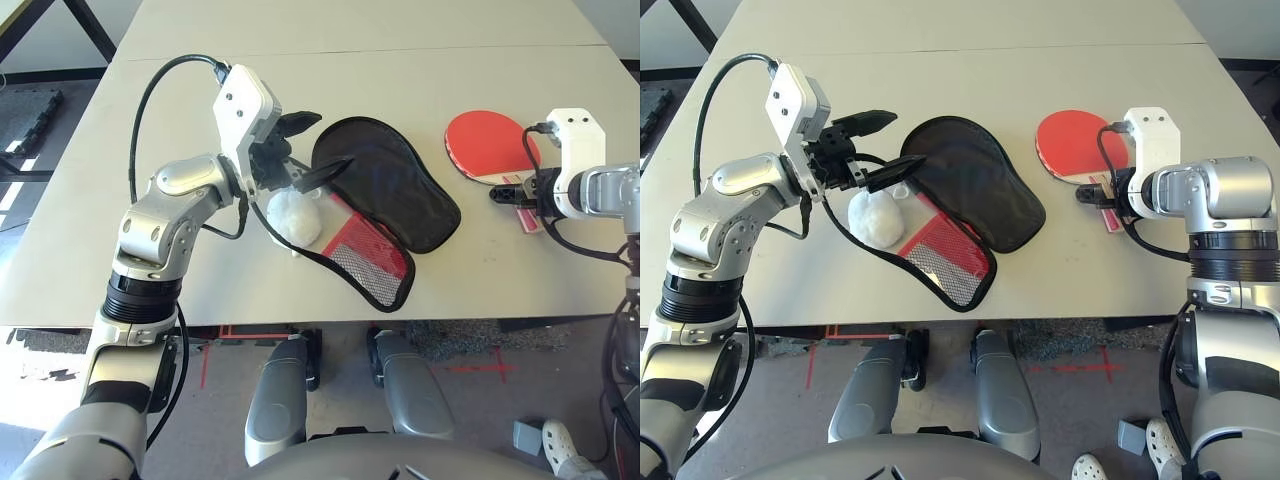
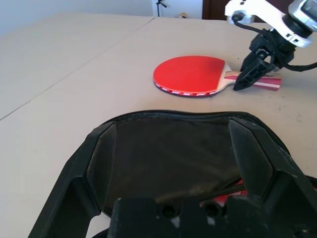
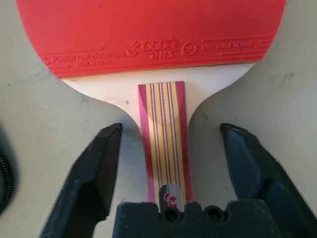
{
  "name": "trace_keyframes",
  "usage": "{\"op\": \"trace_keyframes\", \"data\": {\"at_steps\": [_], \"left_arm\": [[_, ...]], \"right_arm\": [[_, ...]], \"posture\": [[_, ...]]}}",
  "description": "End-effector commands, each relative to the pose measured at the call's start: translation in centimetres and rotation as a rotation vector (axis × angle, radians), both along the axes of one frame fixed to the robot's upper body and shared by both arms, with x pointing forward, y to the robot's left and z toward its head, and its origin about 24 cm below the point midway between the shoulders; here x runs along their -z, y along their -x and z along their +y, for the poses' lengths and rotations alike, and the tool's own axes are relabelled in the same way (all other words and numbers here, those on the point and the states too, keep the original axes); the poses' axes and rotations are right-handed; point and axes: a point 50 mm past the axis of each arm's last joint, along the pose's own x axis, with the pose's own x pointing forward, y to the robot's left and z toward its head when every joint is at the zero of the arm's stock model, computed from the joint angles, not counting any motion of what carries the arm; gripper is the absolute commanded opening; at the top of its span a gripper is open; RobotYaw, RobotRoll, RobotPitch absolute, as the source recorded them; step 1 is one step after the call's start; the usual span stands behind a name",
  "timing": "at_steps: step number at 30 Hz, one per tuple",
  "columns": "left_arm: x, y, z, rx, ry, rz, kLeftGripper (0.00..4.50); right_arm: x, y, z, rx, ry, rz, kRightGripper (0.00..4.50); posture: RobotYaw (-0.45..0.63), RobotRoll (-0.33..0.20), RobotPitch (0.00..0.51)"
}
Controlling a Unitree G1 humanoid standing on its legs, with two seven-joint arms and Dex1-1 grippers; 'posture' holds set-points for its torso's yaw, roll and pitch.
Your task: Store the ping-pong paddle in its case and zip it.
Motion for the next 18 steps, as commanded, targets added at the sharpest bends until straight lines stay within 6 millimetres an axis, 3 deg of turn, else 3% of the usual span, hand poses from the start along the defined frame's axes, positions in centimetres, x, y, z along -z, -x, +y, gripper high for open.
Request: {"op": "trace_keyframes", "data": {"at_steps": [1, 5, 6, 12, 18], "left_arm": [[0.5, 0.3, 0.1, -0.008, -0.026, 0.013, 4.50], [0.6, 0.4, 0.2, -0.017, -0.027, 0.014, 4.50], [0.6, 0.3, 0.2, -0.018, -0.027, 0.014, 4.50], [0.6, 0.2, 0.1, -0.019, -0.025, 0.013, 4.50], [0.6, 0.2, 0.1, -0.016, -0.027, 0.011, 4.50]], "right_arm": [[0.4, 0.1, 0.2, -0.028, 0.000, 0.017, 2.80], [-0.2, 0.2, 0.0, -0.037, 0.016, -0.017, 1.27], [-0.5, 0.2, -0.1, -0.042, 0.022, -0.031, 1.10], [-2.5, -0.6, 0.2, -0.115, 0.088, -0.222, 1.10], [-4.6, -0.8, 2.1, -0.268, 0.135, -0.404, 1.10]], "posture": [[0.01, 0.000, 0.248], [0.01, 0.000, 0.247], [0.01, 0.000, 0.247], [0.01, 0.000, 0.244], [0.01, 0.000, 0.234]]}}
